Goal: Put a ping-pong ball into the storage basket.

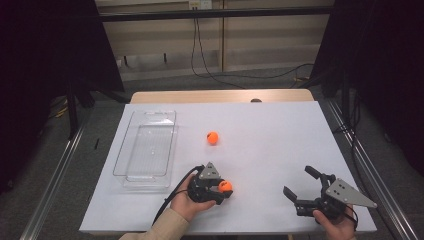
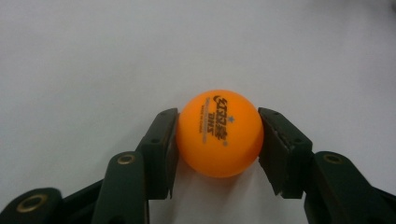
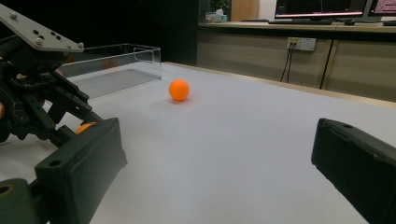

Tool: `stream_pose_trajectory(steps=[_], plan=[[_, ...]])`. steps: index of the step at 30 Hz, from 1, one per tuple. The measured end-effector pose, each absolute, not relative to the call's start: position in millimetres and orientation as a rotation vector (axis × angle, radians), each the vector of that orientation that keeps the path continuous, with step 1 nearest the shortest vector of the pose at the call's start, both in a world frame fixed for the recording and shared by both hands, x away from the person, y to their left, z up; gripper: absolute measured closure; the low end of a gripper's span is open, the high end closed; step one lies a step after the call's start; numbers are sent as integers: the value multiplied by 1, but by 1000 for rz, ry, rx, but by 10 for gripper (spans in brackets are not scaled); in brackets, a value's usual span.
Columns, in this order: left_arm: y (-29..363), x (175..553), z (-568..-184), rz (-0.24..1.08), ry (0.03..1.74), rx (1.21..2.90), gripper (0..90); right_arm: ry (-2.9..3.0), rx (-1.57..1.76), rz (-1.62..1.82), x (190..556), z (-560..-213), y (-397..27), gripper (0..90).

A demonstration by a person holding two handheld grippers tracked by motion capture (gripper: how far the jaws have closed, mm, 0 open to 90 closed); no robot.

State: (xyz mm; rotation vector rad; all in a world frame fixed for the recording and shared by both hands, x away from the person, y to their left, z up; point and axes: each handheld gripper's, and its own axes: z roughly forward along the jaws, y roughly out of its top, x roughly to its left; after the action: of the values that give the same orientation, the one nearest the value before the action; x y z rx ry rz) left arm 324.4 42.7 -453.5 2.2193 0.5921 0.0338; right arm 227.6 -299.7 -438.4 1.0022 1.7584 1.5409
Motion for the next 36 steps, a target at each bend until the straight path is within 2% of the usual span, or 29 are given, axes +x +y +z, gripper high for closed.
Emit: stream_pose_trajectory(steps=[16,36], plan=[[44,325,-450,53,637,2205,509,1755,1002,1547,228,-438,-300,17],[52,332,-434,12,694,2169,509,1753,1000,1549,228,-438,-300,17]])
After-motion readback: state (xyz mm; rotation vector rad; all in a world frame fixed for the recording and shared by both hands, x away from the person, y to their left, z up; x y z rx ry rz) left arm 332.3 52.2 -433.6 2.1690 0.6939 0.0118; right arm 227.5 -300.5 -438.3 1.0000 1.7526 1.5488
